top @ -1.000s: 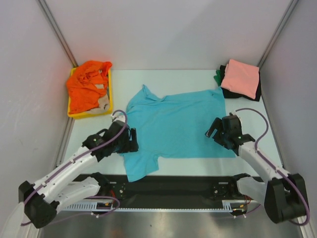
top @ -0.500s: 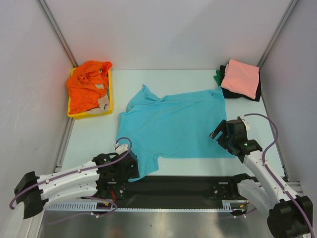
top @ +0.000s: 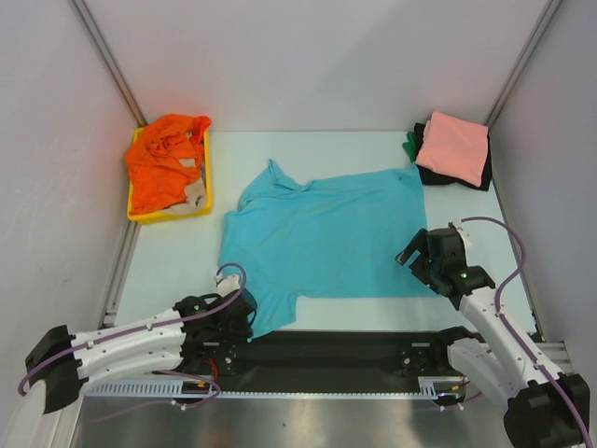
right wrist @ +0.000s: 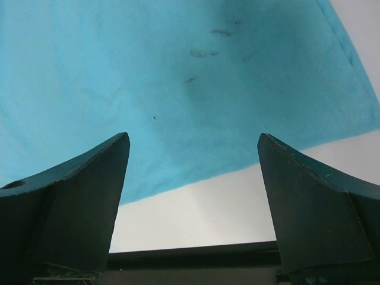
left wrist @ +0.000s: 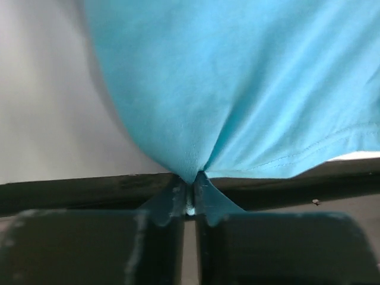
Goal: Fold and stack the t-shirts
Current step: Fold the tshirt
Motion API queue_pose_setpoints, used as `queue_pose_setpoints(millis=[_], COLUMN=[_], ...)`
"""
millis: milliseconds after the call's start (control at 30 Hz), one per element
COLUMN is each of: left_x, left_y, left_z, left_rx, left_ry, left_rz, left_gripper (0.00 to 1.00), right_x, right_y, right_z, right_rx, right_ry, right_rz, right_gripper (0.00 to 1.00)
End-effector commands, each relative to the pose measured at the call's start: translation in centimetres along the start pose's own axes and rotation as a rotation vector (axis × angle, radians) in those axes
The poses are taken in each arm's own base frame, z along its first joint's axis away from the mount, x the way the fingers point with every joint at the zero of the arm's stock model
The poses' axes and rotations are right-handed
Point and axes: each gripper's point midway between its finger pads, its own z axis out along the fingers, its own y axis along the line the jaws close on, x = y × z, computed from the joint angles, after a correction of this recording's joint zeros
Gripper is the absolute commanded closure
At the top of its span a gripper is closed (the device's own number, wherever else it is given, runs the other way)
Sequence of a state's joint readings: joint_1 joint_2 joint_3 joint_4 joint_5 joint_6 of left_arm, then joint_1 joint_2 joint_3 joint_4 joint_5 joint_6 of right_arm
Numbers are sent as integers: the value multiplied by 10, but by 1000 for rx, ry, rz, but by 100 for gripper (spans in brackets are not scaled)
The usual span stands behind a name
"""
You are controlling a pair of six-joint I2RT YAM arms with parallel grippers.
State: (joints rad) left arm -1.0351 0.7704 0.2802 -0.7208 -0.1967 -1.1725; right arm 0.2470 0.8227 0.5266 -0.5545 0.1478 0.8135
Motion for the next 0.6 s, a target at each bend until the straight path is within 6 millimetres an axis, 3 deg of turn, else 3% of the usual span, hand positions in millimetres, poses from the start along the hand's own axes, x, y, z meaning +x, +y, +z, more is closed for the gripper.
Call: queue_pose_setpoints(millis=[0,33,167,333,400,567], left_x=[-31,-42,-65,-73,-73,-75], left_y=[-41,-51,-57,-68,-70,-65], left_z=[-1,-10,-19,-11,-9,-7], left_rx=[127,136,103,163,175,173], left_ry=[-133,-161,-223,-202,-199,-195], left_rz=[-33,-10,31,29,36,55], left_gripper=[93,99,100,100,100,100], right_x=[4,6,12,21,14,9], right_y=[-9,-11,-38,-68,-78,-90], right_z=[0,0,-4,-10,-14,-7], right_rx=[46,62,233,417,466,472], right_ry=[-7,-8,-40,-36,-86,-103], right_rz=[12,13,7,46,59,165], right_gripper=[7,6,0,0,0,0])
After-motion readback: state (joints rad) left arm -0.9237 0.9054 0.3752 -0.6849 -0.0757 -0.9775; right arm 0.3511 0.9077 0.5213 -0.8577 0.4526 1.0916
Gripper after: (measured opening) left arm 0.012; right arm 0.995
